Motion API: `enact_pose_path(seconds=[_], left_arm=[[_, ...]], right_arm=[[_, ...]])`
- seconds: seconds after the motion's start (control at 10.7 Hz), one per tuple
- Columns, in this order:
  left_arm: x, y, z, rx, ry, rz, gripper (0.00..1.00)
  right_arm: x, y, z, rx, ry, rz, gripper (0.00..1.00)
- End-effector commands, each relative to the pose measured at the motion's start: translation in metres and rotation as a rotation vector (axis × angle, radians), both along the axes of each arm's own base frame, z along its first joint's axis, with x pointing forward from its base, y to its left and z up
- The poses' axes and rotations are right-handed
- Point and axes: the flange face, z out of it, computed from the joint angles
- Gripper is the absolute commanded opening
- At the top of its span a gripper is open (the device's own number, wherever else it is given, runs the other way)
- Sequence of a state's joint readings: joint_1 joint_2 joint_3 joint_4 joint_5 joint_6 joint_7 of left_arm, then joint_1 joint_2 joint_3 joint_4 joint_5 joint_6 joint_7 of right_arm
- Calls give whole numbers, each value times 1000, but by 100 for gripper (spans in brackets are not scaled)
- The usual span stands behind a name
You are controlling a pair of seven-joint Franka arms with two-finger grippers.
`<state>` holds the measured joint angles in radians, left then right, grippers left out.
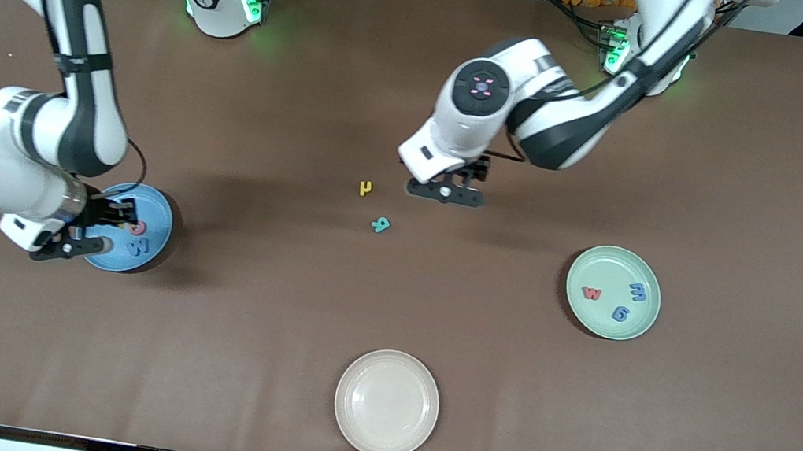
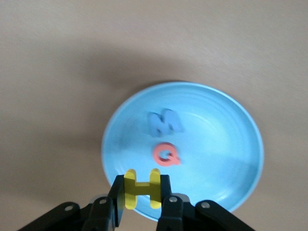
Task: Sort uppercase to blue plate, lowercase to green plate
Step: 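Carry the H to the blue plate while the left gripper reaches the h, then release the H on the blue plate while the left gripper lowers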
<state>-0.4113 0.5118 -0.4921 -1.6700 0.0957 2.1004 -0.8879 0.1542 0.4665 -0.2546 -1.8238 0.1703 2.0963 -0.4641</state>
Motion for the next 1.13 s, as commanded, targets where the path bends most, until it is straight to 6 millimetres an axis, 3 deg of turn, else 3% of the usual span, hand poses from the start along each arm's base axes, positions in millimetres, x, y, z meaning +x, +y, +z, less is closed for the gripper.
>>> enact_pose_path(seconds=[0.0,0.19,0.38,0.84,1.03], left_arm=[[-9,-29,-23,-21,-14,73,100],[-19,-57,-45,-32,-27,110,100],[-19,-80,-63,-18,-50,130,100],[-16,-96,-104,3,-110,111,100],[-22,-114,-125,-25,-150,107,100]], right_arm=[[-7,-7,-10,-12,22,21,4],[-12,-22,-22,-17,44,9,100],[-13,-22,-26,-12,51,38,100],[-10,-14,-24,-13,45,45,100],[-5,-1,-20,-8,32,58,100]])
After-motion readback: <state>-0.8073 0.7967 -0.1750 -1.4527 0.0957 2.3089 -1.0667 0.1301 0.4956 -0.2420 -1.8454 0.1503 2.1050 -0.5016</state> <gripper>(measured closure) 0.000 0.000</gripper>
